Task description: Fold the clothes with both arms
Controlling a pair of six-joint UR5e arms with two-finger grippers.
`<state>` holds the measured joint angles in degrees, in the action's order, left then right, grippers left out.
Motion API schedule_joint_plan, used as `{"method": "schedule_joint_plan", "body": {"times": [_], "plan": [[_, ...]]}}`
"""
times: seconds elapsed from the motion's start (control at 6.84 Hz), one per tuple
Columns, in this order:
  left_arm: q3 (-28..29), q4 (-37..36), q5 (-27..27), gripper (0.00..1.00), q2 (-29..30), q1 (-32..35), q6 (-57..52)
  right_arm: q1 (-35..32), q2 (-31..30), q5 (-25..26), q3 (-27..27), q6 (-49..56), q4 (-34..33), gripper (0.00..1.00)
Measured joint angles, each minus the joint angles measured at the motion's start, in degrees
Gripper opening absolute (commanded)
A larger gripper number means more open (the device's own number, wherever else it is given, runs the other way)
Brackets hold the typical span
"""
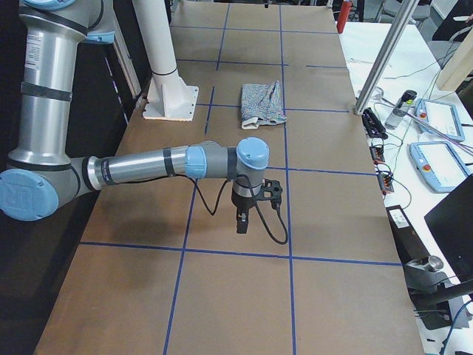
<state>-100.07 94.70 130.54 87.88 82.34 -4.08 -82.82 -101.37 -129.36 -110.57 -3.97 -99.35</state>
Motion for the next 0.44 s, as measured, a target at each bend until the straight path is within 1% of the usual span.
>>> {"method": "schedule_joint_plan", "body": {"times": [0.15, 0.44], "plan": [[3.4, -0.5, 0.6, 1.0, -0.6, 4.7, -3.9, -0.6, -1.3, -0.2, 0.1, 0.2, 0.2, 1.0], [4.8, -4.3, 3.2, 1.0, -1.8, 9.4, -5.6, -0.8, -2.4, -0.3, 0.2, 0.3, 0.6, 1.0]]}}
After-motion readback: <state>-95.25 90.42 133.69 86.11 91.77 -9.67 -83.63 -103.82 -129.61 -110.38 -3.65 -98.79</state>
